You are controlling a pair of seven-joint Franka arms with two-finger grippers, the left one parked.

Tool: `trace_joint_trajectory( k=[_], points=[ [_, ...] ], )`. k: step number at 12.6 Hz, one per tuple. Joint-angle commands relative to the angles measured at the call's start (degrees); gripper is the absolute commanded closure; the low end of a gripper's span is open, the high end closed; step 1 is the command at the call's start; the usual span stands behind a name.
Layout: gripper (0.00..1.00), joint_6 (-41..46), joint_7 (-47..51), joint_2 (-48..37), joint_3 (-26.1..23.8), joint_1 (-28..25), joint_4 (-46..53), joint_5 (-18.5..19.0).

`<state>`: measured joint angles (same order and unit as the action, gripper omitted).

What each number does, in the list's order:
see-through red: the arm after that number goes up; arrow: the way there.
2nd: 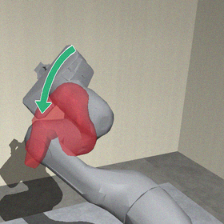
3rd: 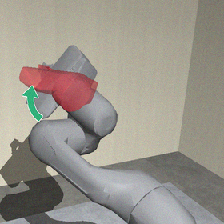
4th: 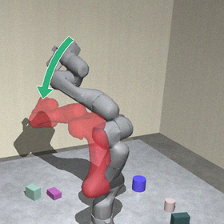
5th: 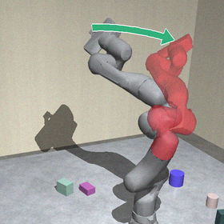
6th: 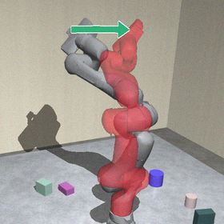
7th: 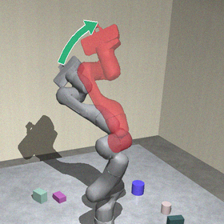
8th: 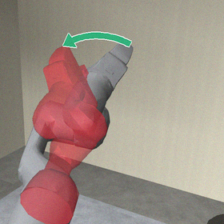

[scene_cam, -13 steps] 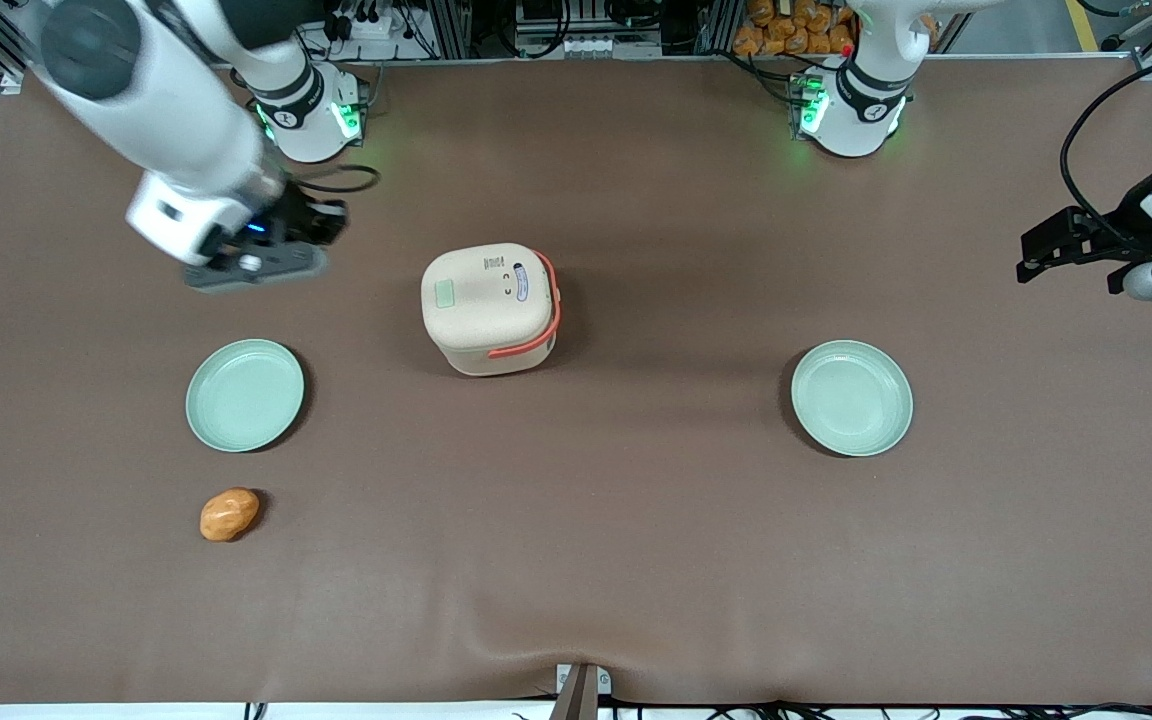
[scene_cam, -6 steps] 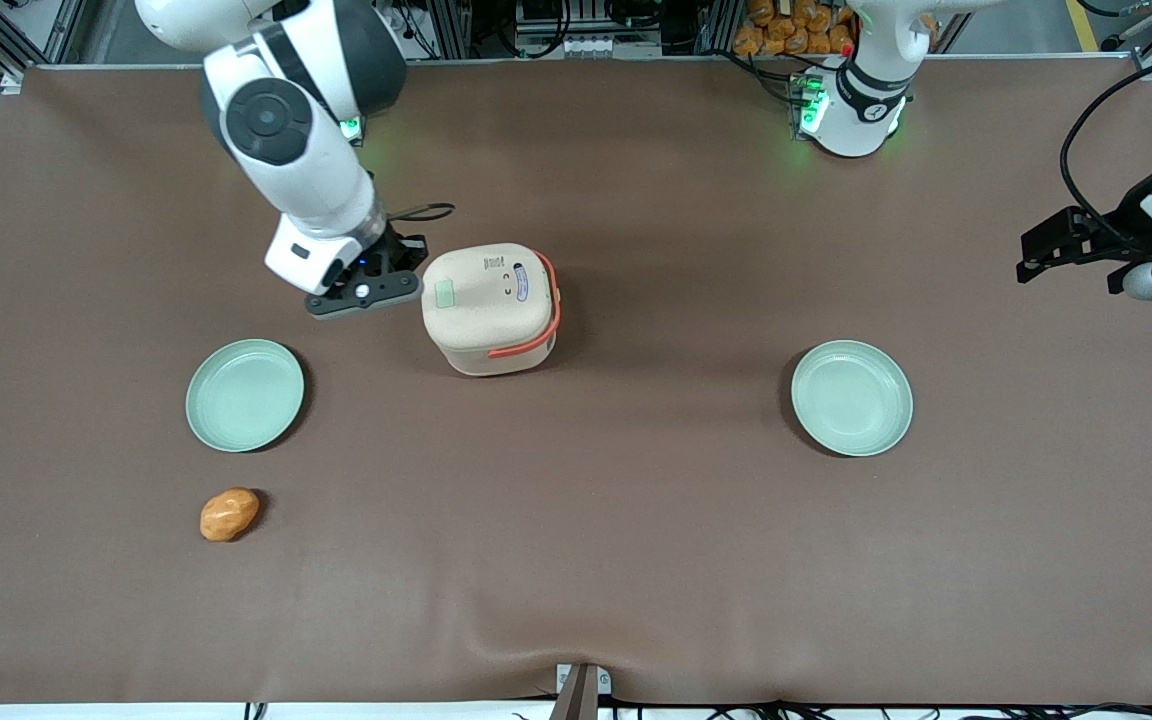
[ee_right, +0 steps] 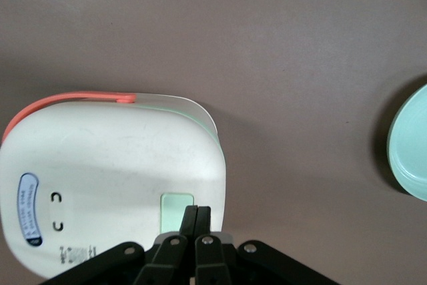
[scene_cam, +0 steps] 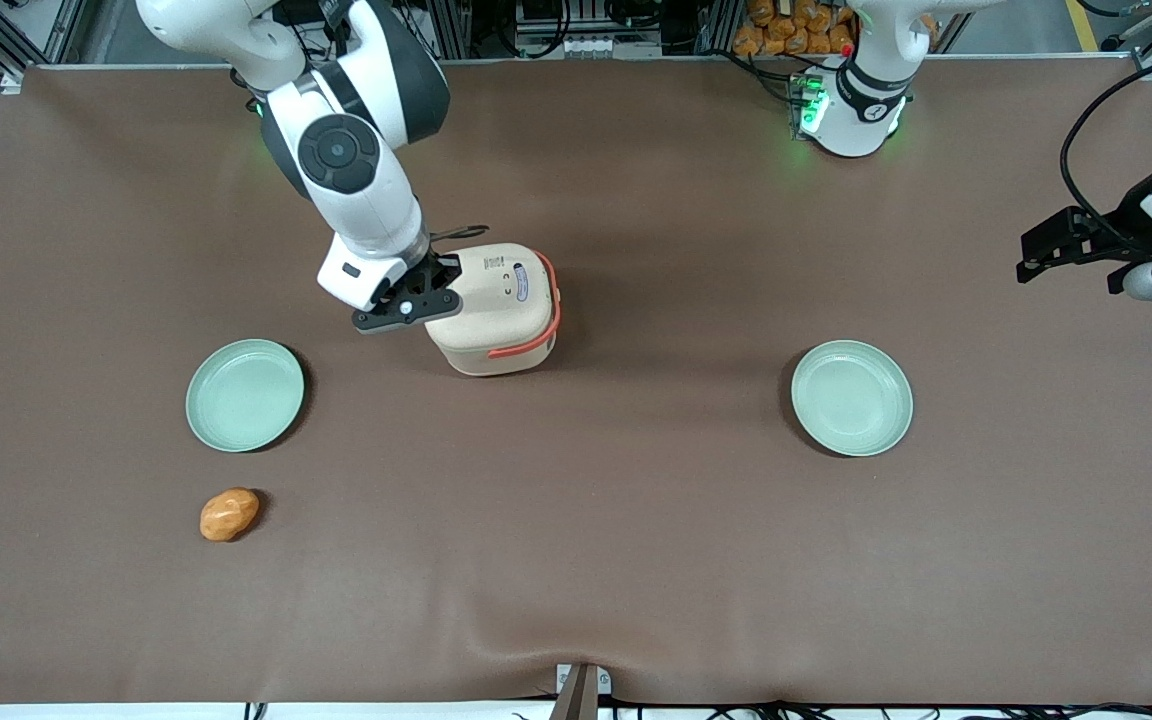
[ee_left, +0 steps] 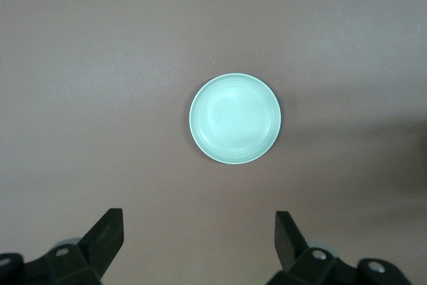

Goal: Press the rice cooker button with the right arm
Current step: 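Lower the right gripper and press down on the lid button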

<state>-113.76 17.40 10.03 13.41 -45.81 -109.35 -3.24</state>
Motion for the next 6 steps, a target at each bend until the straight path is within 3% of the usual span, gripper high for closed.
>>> trace_joint_trajectory(
  k=[1, 6],
  points=[
    [1.00, -2.8, 0.6, 0.2, 0.6, -1.6, -2.0, -0.5],
    [1.00, -3.9, 2.0, 0.2, 0.6, -2.7, -4.3, -0.5]
  ],
)
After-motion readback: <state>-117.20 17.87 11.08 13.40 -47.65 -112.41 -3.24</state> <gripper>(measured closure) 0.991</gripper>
